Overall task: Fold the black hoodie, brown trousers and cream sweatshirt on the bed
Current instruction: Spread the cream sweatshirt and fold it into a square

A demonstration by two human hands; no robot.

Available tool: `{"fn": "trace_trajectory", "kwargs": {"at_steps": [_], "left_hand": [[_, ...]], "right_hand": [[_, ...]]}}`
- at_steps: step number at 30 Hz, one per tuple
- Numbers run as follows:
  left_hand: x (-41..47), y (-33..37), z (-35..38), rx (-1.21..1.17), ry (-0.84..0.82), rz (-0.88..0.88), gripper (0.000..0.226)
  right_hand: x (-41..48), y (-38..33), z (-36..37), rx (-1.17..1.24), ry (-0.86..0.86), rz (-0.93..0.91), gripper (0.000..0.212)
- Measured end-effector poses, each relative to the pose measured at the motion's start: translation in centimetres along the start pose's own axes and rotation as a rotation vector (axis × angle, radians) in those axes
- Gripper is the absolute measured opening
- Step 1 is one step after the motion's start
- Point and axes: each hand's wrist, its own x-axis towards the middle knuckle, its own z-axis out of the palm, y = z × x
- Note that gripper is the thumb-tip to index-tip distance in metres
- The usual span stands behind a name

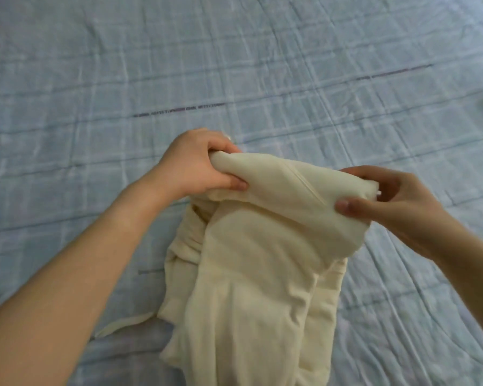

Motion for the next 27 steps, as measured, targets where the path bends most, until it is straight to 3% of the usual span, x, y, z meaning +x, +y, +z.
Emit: {"fn": "trace_trajectory", "kwargs": {"at_steps": [4, 9, 12, 16, 22, 24, 27], "left_hand": [[-7.6, 1.2, -2.0, -0.116, -0.03, 0.065, 0.044], [-16.7, -2.6, 0.2, -0.035, -0.118, 0.058, 0.054], [-20.9, -5.4, 3.1, -0.021, -0.127, -0.021, 0.057], [-23.1, -6.1, 5.0, -0.055, -0.014, 0.001, 0.054], [-24.7, -4.4, 4.9, 0.107, 0.28, 0.071, 0.038], [-25.4, -3.6, 5.1, 0.205, 0.125, -0.01, 0.044], [-26.5, -3.4, 4.5, 0.282, -0.185, -0.129, 0.076]], "right_hand": [[-5.9, 0.2, 2.7, 0.112, -0.137, 0.016, 0.05], [-11.2, 3.3, 8.3, 0.074, -0.214, 0.158, 0.066], [-12.4, 5.3, 11.8, -0.025, -0.277, 0.179, 0.053], [-13.8, 5.7, 13.2, -0.078, -0.202, 0.157, 0.044], [-15.8, 3.6, 11.4, -0.248, -0.097, -0.103, 0.038], [-16.4, 4.6, 12.1, -0.329, -0.115, -0.072, 0.041], [-17.2, 6.7, 13.8, -0.307, -0.103, -0.011, 0.048]]}}
